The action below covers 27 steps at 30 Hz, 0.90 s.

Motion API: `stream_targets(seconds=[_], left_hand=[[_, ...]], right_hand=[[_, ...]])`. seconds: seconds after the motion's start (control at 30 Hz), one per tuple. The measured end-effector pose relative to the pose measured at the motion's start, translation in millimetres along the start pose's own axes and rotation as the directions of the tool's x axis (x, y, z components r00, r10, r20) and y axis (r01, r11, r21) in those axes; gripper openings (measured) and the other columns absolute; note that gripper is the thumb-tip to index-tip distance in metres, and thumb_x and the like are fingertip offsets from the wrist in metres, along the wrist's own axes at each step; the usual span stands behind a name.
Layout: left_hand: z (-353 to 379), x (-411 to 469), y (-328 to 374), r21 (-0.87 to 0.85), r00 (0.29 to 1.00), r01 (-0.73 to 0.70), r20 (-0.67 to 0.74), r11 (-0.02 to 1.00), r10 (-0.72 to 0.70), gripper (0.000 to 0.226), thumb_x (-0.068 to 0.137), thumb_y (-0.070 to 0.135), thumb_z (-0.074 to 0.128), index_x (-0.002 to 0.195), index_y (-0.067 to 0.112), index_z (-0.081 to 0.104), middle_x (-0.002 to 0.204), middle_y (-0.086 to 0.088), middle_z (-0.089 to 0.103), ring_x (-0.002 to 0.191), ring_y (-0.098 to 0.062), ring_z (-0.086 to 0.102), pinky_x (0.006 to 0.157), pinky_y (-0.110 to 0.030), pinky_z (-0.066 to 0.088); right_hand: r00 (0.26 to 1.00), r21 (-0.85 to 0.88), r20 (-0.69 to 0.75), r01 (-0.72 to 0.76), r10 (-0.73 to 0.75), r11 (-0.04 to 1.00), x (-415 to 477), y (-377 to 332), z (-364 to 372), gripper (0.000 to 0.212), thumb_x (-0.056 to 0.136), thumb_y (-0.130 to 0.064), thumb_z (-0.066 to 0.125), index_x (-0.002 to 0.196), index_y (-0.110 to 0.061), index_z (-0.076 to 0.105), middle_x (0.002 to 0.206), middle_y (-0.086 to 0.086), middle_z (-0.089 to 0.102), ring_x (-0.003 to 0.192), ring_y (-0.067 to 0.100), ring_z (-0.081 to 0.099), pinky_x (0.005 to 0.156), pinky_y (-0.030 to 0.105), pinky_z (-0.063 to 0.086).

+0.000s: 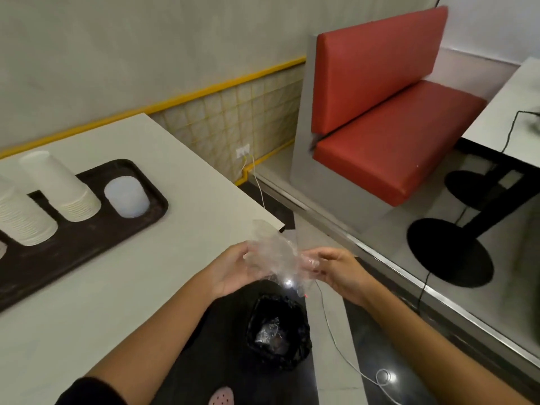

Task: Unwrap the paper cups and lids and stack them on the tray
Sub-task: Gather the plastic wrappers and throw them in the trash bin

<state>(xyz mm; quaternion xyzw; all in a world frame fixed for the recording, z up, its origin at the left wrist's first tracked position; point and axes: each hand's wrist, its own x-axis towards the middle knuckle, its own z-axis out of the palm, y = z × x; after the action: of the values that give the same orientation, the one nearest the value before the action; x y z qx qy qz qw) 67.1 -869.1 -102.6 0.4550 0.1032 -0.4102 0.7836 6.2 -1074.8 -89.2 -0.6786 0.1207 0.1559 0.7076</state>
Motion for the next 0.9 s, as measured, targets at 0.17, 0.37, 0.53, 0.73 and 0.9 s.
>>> stream_targets(seconds=[0.17, 0.37, 0.53, 0.73, 0.9], left_hand=[[-14, 8, -21, 0.028, 0.957, 0.288, -0.043, 0.957, -0.286, 0.059, 0.079, 0.051, 0.06, 0.119, 0.008, 0.052, 0.121, -0.027, 0.056, 0.1, -0.04, 0.063, 0.075, -0.047, 0.057], [-21, 27, -60, 0.5, 0.971, 0.165, -0.235, 0.85, -0.05, 0.039, 0.08, -0.003, 0.065, 0.112, 0.011, 0.05, 0.114, -0.016, 0.056, 0.087, -0.022, 0.064, 0.065, -0.025, 0.058], [-24, 35, -91, 0.925, 0.915, -0.101, -0.059, 0.367, 0.399, 0.031, 0.082, -0.007, 0.054, 0.098, 0.019, 0.053, 0.103, 0.003, 0.052, 0.098, -0.012, 0.052, 0.076, -0.003, 0.039], [-37, 50, -104, 0.909, 0.993, -0.097, 0.063, 0.405, 0.096, 0.058, 0.082, 0.019, 0.067, 0.134, 0.026, 0.042, 0.132, 0.012, 0.039, 0.123, -0.005, 0.036, 0.098, -0.019, 0.033], [-62, 74, -129, 0.789, 0.994, 0.099, -0.047, 0.606, -0.101, 0.061, 0.09, 0.024, 0.055, 0.142, 0.034, 0.024, 0.13, 0.008, 0.039, 0.124, -0.01, 0.038, 0.103, -0.025, 0.03]], right_hand=[[0.999, -0.403, -0.018, 0.036, -0.048, 0.915, 4, 27, -7, 0.032, 0.081, 0.019, 0.047, 0.09, 0.0, 0.072, 0.1, 0.005, 0.062, 0.088, 0.013, 0.06, 0.081, 0.022, 0.054], [0.994, -0.532, -0.11, -0.071, 0.015, 0.844, 8, 65, 3, 0.022, 0.086, 0.004, 0.054, 0.093, -0.005, 0.072, 0.101, 0.005, 0.059, 0.095, 0.018, 0.058, 0.087, 0.024, 0.05], [0.902, 0.02, -0.337, -0.28, 0.27, 0.96, 18, 95, 24, 0.017, 0.086, -0.002, 0.058, 0.101, -0.004, 0.067, 0.098, 0.011, 0.066, 0.091, 0.021, 0.064, 0.077, 0.025, 0.056], [0.834, 0.431, -0.303, -0.311, 0.46, 0.847, 40, 126, 30, 0.025, 0.092, -0.013, 0.05, 0.109, 0.002, 0.059, 0.091, 0.013, 0.063, 0.081, 0.021, 0.062, 0.07, 0.028, 0.053], [0.821, 0.456, -0.232, -0.381, 0.521, 0.804, 68, 177, 32, 0.038, 0.08, -0.021, 0.07, 0.111, -0.001, 0.059, 0.11, 0.022, 0.064, 0.102, 0.035, 0.063, 0.087, 0.042, 0.052]])
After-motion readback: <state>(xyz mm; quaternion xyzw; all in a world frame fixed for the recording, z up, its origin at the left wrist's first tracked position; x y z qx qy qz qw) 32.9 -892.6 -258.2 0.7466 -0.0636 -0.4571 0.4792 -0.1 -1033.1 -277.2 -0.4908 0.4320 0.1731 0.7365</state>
